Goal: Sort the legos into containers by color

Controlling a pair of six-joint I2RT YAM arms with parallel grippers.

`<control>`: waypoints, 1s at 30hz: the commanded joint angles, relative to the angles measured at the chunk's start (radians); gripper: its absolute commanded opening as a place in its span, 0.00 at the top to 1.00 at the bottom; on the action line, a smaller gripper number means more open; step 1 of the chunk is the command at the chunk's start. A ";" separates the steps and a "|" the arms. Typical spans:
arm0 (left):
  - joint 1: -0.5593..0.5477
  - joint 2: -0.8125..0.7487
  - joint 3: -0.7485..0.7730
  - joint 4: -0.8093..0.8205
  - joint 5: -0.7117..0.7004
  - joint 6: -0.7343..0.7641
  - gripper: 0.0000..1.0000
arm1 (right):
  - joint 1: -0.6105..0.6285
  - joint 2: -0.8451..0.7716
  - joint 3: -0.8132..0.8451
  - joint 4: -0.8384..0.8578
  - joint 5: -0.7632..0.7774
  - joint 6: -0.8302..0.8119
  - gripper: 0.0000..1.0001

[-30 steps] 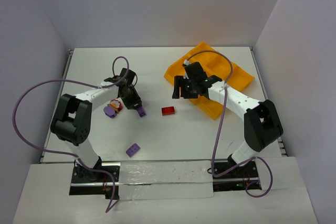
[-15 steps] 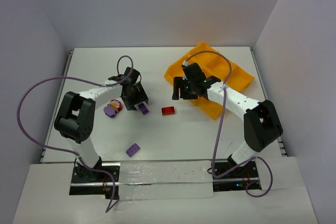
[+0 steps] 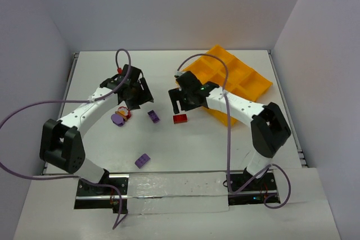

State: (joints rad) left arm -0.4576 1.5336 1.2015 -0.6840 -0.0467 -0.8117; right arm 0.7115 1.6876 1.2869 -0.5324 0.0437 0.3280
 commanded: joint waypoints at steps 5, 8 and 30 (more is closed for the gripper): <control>-0.004 -0.092 0.057 -0.087 -0.016 0.057 0.27 | 0.103 0.128 0.104 -0.114 0.105 -0.295 0.16; -0.003 -0.110 0.092 -0.112 -0.028 0.065 0.27 | 0.107 0.098 0.041 -0.029 0.067 -0.394 0.23; 0.005 -0.148 0.074 -0.115 -0.034 0.057 0.28 | 0.116 0.075 -0.117 0.219 -0.038 -0.871 0.25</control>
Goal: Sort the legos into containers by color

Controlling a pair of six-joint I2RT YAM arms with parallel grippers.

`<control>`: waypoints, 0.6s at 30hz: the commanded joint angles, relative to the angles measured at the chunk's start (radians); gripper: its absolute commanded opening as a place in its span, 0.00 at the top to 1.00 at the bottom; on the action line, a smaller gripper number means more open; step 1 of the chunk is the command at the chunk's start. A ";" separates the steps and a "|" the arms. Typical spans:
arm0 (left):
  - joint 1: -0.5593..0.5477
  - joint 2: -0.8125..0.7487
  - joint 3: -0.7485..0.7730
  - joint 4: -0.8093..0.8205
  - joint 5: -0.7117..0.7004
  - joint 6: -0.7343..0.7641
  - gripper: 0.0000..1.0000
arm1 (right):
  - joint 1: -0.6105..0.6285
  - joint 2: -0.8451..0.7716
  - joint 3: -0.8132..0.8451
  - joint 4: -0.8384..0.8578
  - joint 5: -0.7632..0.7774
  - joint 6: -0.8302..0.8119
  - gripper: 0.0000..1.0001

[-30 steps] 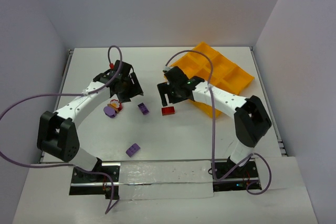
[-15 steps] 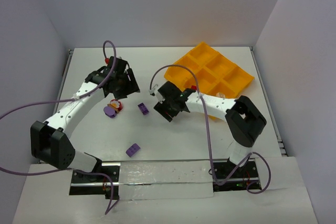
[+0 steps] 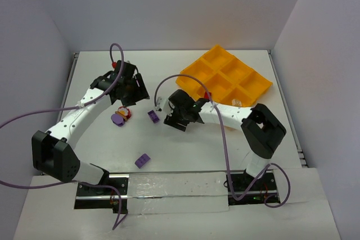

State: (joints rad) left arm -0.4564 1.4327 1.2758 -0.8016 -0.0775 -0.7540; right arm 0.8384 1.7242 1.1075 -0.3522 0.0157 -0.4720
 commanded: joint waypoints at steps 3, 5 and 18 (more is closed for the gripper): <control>0.004 -0.052 -0.013 0.009 0.000 0.001 0.28 | -0.016 0.061 0.077 0.043 -0.010 -0.087 0.24; 0.005 -0.051 -0.022 0.016 0.005 0.002 0.28 | -0.016 0.081 0.087 0.042 -0.010 -0.101 0.24; 0.009 -0.038 -0.027 0.024 0.021 0.015 0.29 | -0.044 0.100 0.074 0.065 -0.073 -0.059 0.34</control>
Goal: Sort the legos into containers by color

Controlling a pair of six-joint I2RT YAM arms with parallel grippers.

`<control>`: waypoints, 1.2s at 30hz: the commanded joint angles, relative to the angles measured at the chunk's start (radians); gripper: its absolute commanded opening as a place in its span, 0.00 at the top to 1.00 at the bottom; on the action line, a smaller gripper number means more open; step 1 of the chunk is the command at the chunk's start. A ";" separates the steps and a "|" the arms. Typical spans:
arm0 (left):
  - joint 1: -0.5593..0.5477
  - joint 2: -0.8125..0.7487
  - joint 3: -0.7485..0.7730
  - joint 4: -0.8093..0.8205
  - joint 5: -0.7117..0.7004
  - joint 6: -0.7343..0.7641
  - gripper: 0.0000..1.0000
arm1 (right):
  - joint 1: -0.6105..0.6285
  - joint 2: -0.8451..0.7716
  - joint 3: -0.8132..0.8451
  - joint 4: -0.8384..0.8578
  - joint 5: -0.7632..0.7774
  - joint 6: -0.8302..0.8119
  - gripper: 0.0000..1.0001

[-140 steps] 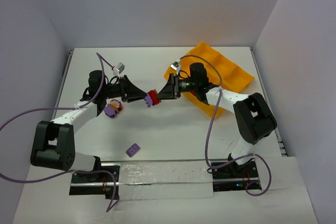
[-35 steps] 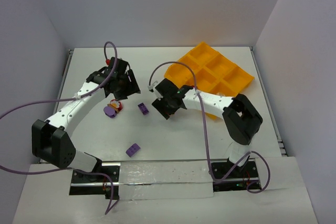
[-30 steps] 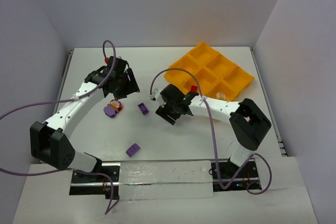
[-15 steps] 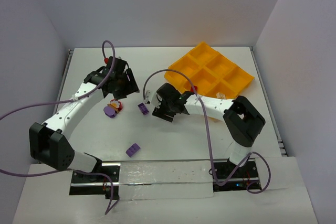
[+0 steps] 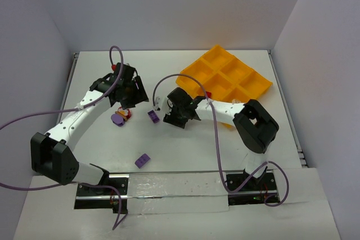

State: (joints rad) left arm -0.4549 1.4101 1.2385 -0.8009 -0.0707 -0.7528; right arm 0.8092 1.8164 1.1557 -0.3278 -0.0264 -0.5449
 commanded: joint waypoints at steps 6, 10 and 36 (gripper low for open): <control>0.008 -0.006 0.004 0.031 0.025 0.015 0.29 | -0.021 0.003 0.021 0.046 -0.044 0.028 0.44; 0.009 -0.006 0.007 0.031 0.021 0.016 0.30 | -0.028 0.000 0.019 0.047 -0.043 0.031 0.54; 0.196 -0.081 -0.057 0.144 0.222 0.171 0.31 | -0.212 -0.218 0.027 0.123 -0.575 0.604 0.80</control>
State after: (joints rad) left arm -0.2607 1.3769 1.1996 -0.7303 0.0841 -0.6286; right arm 0.6406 1.6510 1.1968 -0.2833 -0.3912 -0.1032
